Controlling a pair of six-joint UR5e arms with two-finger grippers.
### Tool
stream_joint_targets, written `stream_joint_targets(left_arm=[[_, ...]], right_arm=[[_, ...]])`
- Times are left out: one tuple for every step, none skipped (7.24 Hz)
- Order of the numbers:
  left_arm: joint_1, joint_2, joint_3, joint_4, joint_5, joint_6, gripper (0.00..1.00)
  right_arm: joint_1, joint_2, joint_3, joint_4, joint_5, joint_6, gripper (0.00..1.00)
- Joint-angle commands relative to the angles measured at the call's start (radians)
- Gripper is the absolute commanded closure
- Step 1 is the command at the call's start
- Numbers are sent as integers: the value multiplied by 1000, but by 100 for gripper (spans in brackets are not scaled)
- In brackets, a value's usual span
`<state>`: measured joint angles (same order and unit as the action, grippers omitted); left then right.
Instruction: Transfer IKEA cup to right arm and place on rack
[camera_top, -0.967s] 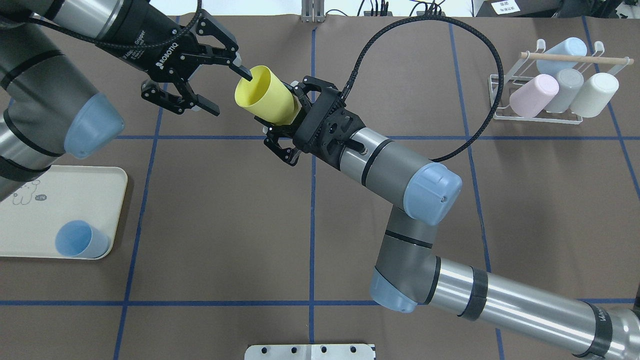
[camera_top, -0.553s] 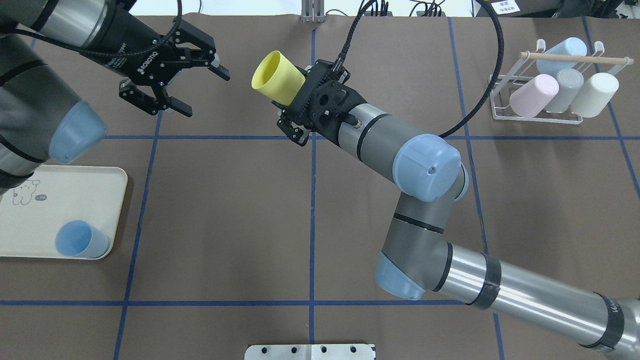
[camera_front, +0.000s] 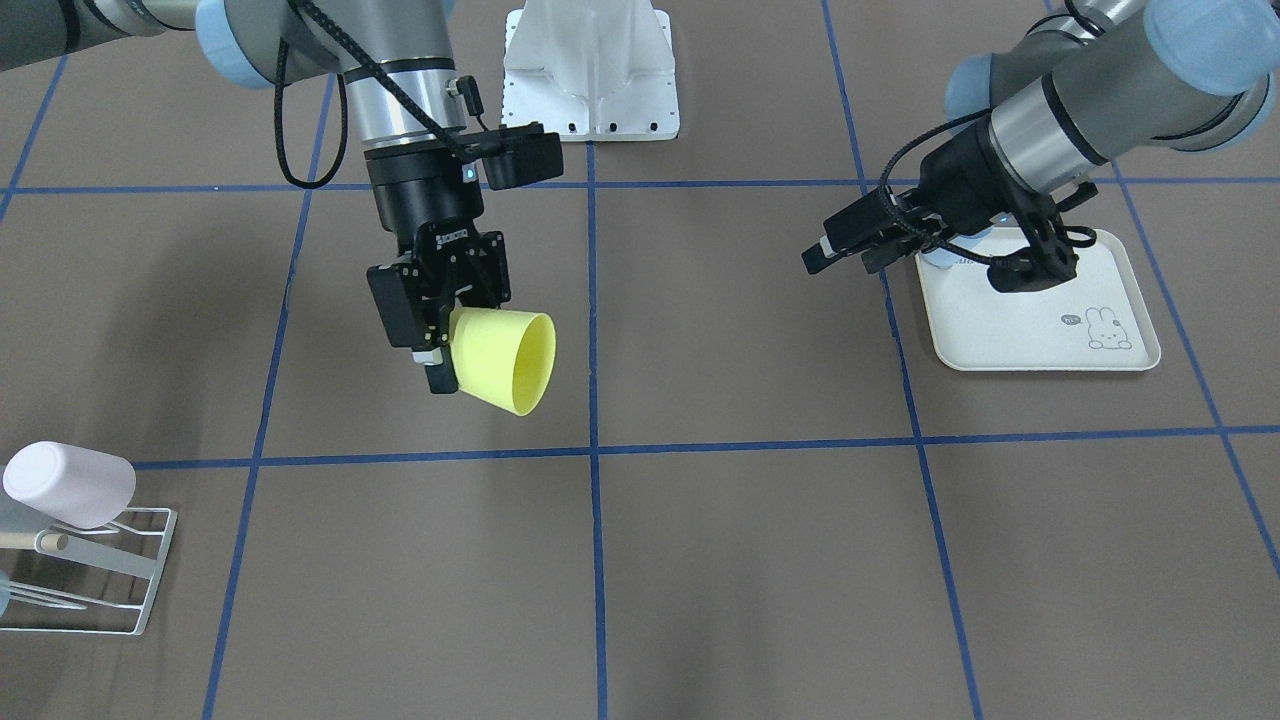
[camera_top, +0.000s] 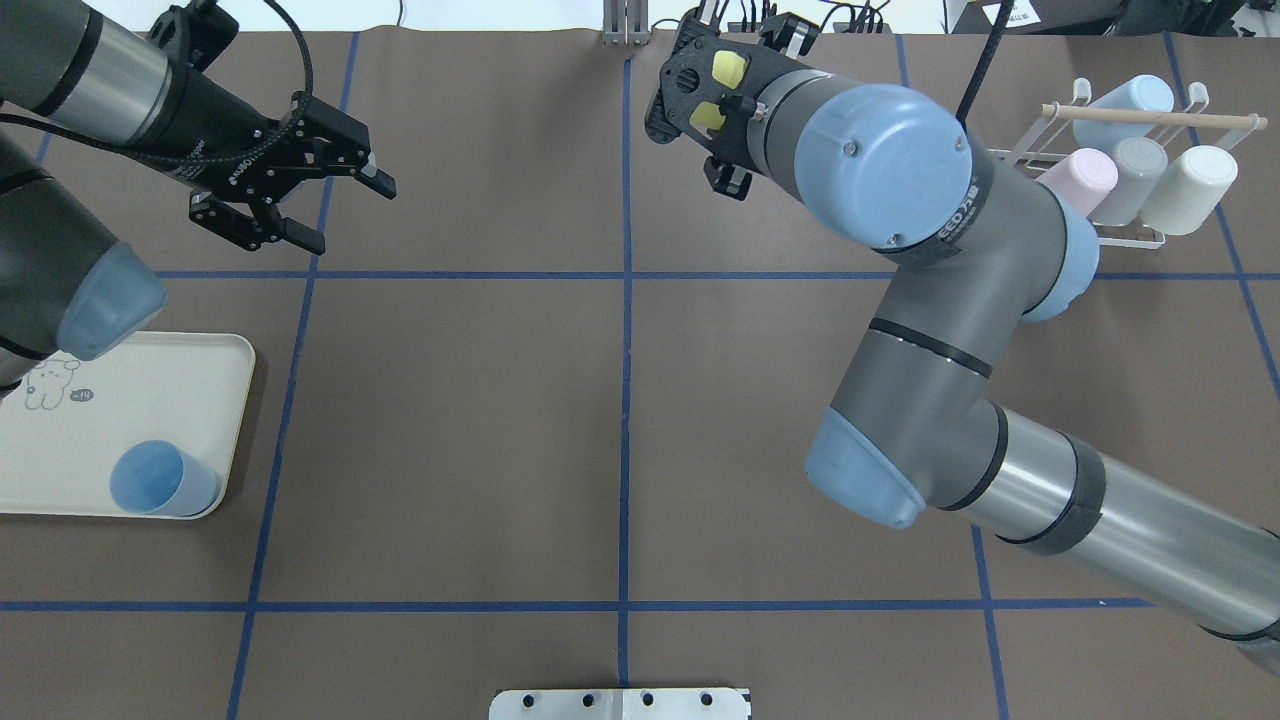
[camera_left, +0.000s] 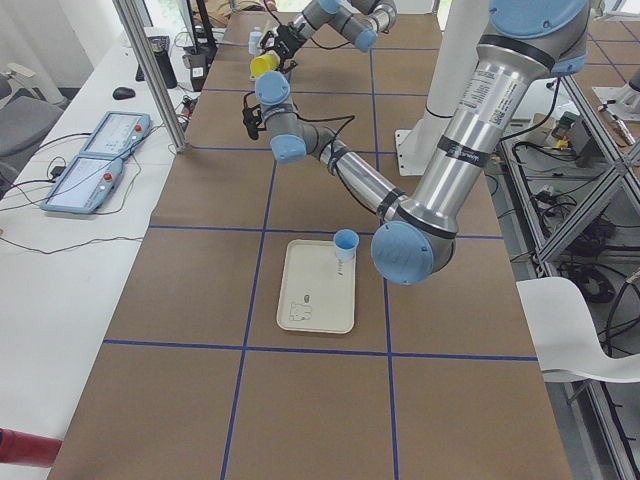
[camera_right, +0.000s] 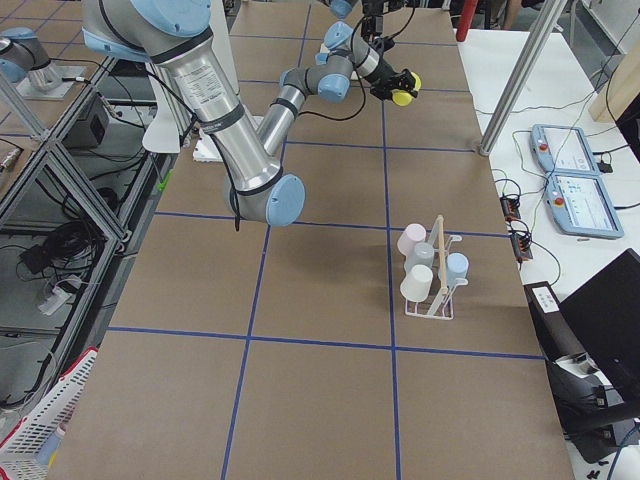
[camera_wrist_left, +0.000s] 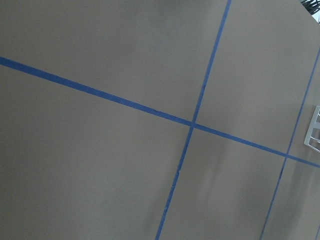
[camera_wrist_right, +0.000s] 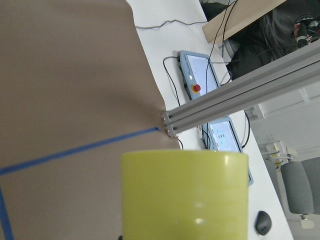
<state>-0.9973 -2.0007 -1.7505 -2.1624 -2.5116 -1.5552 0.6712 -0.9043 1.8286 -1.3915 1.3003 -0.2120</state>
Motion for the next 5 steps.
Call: stream_joint_targets(left_arm=[[2, 3, 9, -4, 0, 3, 0], [2, 3, 17, -7, 0, 3, 0], [3, 5, 17, -7, 11, 3, 0], [6, 5, 19, -8, 22, 3, 0], [6, 5, 22, -8, 22, 3, 0]], right_arm=[[74, 1, -14, -128, -10, -344, 78], [109, 1, -14, -170, -35, -553, 77], [120, 1, -41, -178, -96, -752, 74], [120, 4, -76, -178, -169, -909, 73], [122, 2, -110, -179, -214, -1043, 74]])
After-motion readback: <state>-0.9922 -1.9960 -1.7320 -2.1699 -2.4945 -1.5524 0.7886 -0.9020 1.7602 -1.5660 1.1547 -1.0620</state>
